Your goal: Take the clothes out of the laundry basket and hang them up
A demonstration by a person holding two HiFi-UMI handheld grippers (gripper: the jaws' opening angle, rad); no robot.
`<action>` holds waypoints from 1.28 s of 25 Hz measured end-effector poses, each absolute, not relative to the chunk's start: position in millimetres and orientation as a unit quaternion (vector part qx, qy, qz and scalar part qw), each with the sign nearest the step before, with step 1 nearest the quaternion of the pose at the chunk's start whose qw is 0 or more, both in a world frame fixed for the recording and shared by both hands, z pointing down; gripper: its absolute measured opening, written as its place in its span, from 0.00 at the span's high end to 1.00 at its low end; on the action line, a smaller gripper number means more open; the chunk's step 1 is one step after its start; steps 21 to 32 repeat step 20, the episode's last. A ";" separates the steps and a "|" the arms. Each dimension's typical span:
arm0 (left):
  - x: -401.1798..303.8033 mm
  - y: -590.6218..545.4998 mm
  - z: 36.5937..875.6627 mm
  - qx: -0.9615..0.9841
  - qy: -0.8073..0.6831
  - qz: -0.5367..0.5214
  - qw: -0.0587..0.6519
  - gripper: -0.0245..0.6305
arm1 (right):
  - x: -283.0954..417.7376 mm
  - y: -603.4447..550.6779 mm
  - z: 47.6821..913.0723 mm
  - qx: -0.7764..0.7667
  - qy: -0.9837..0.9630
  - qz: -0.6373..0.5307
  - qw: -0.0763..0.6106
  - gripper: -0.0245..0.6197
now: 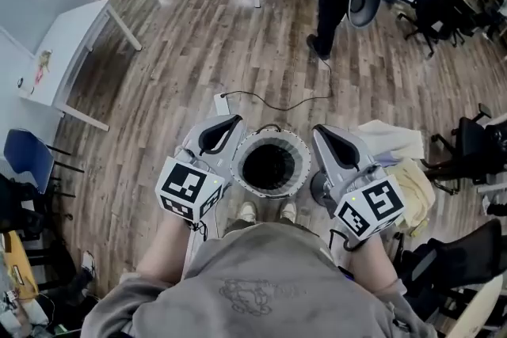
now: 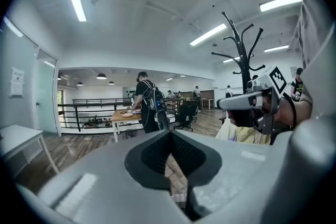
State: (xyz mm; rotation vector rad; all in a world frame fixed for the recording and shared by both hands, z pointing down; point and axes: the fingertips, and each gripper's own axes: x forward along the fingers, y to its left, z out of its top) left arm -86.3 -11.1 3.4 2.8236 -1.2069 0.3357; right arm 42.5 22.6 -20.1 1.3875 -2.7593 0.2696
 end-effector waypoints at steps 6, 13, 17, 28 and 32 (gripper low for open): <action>-107.4 -6.2 6.1 0.902 -0.417 0.107 0.021 0.96 | 29.5 21.9 -24.0 0.436 -0.897 0.068 0.028 0.92; -107.7 -12.6 4.0 0.903 -0.417 0.106 0.014 0.96 | 27.2 20.6 -26.4 0.431 -0.899 0.069 0.037 0.92; -104.4 -17.7 -10.2 0.906 -0.411 0.099 0.004 0.96 | 26.6 16.2 -36.4 0.434 -0.898 0.064 0.034 0.92; -106.5 -19.4 -18.0 0.907 -0.410 0.096 -0.001 0.96 | 25.2 12.7 -42.3 0.438 -0.896 0.063 0.027 0.92; -106.5 -19.4 -18.0 0.907 -0.410 0.096 -0.001 0.96 | 25.2 12.7 -42.3 0.438 -0.896 0.063 0.027 0.92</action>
